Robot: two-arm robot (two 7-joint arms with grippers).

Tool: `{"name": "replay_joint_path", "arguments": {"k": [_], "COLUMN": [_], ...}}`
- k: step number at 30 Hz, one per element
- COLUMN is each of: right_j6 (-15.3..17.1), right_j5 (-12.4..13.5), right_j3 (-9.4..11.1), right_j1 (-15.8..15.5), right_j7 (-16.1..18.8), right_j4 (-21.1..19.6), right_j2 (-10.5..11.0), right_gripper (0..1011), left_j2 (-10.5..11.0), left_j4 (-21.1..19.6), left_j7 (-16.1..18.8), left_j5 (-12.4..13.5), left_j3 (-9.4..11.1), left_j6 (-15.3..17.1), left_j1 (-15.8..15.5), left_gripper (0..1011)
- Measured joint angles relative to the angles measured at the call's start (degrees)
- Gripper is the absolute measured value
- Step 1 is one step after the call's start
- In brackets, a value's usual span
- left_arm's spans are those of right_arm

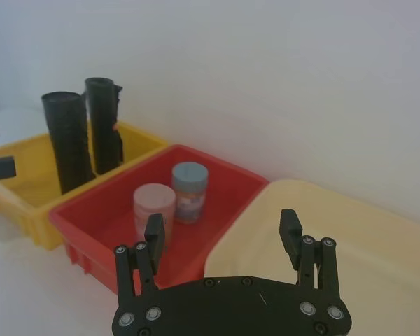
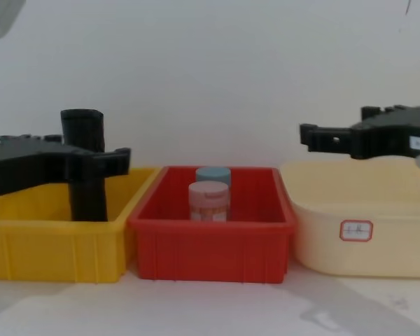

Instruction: Pick up the garbage bag with the one hand and transfer it to the other hand.

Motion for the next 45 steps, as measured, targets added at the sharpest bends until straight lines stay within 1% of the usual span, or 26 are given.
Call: {"name": "replay_joint_path", "arguments": {"k": [3, 4, 6, 7, 8, 9, 11, 12, 16, 18, 19, 20, 23, 29, 37, 45], "right_j6": [0.9, 1.7, 2.3, 3.0, 3.3, 4.1, 4.7, 5.4, 7.0, 7.7, 8.3, 8.3, 9.5, 10.9, 12.0, 12.8], "right_j5": [-0.1, -0.1, -0.1, -0.1, -0.1, -0.1, -0.1, -0.1, -0.1, -0.1, -0.1, -0.1, -0.1, 0.0, 0.5, 1.3], "right_j3": [-0.5, -0.9, -1.2, -1.5, -1.7, -2.0, -2.3, -2.7, -3.6, -3.9, -4.3, -4.3, -5.2, -6.5, -7.9, -8.6], "right_j1": [1.3, 2.2, 3.1, 4.0, 4.6, 5.5, 6.4, 7.5, 9.8, 10.7, 11.6, 11.6, 13.5, 15.9, 17.8, 19.0], "right_j7": [0.6, 1.0, 1.4, 1.8, 2.0, 2.4, 2.9, 3.3, 4.3, 4.8, 5.3, 5.3, 6.2, 7.6, 8.7, 9.2], "right_j4": [0.5, 0.9, 1.4, 1.9, 2.2, 2.9, 3.5, 4.3, 6.5, 7.4, 8.4, 8.4, 10.5, 13.1, 15.7, 18.3], "right_j2": [-0.4, -0.7, -1.0, -1.3, -1.5, -1.9, -2.2, -2.6, -3.6, -3.9, -4.4, -4.4, -5.2, -6.4, -7.6, -8.8], "right_gripper": [1000, 1000, 1000, 1000, 1000, 1000, 1000, 1000, 1000, 1000, 999, 1000, 999, 1000, 1000, 1000], "left_j2": [0.8, 1.0, 1.9, 1.9, 2.3, 2.8, 3.3, 3.5, 4.8, 5.1, 5.4, 5.6, 6.2, 7.2, 7.7, 7.9], "left_j4": [-1.2, -1.4, -2.0, -2.0, -2.2, -2.2, -2.2, -2.1, -1.2, -0.8, -0.4, -0.1, 0.7, 2.7, 5.8, 9.2], "left_j7": [0.1, 0.1, -0.4, -0.4, -0.8, -1.3, -2.0, -2.3, -4.6, -5.4, -6.0, -6.4, -7.6, -9.7, -11.6, -13.8], "left_j5": [-0.6, -0.7, -1.3, -1.3, -1.5, -1.8, -2.1, -2.2, -2.9, -3.1, -3.3, -3.3, -3.5, -3.5, -3.3, -3.2], "left_j3": [-1.3, -1.6, -2.7, -2.7, -3.2, -3.7, -4.2, -4.4, -5.1, -5.3, -5.4, -5.5, -5.7, -5.8, -5.8, -5.7], "left_j6": [1.1, 1.4, 2.3, 2.3, 2.7, 3.0, 3.3, 3.4, 4.1, 4.3, 4.5, 4.6, 5.0, 5.4, 5.5, 5.1], "left_j1": [1.4, 1.6, 2.1, 2.1, 2.2, 2.3, 2.1, 2.0, 0.7, 0.2, -0.3, -0.7, -1.8, -3.7, -5.9, -8.2], "left_gripper": [1002, 1002, 1001, 1001, 1001, 1002, 1001, 1001, 1001, 1002, 1001, 1001, 1001, 1001, 1001, 1001]}}
